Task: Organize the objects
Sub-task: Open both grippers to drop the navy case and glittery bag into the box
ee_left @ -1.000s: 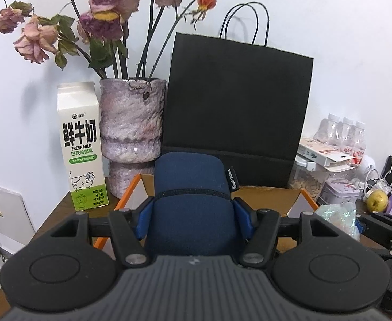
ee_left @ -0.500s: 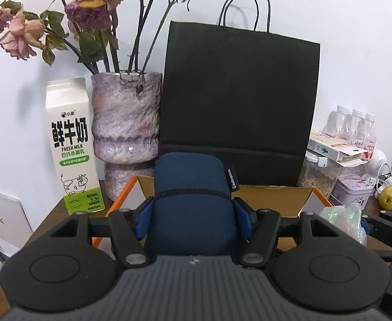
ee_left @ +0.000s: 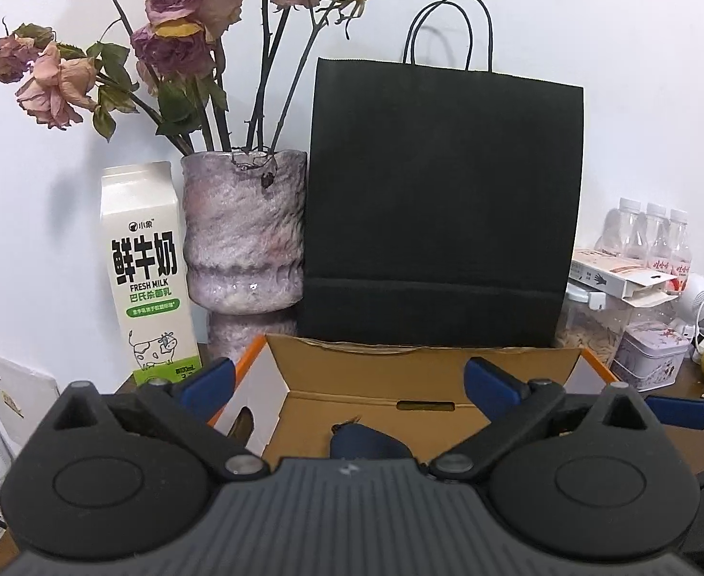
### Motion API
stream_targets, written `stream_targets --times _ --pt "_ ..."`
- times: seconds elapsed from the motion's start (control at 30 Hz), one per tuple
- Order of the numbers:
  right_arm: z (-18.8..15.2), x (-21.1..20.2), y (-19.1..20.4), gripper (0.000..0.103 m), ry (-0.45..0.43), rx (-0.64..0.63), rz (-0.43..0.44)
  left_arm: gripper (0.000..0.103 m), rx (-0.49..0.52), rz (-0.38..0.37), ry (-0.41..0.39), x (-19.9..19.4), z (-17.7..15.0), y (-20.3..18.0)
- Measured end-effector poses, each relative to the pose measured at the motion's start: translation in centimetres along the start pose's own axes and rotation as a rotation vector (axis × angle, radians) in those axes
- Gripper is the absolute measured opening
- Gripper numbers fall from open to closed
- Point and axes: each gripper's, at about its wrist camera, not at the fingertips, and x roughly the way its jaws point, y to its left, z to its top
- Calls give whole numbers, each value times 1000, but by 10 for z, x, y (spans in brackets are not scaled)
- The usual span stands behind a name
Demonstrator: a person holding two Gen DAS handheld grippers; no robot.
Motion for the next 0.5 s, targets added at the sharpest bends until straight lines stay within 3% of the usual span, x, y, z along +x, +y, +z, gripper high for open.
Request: stream_targets --times 0.5 --pt "2 -8 0 103 -3 15 8 103 17 -7 -8 -9 0 -4"
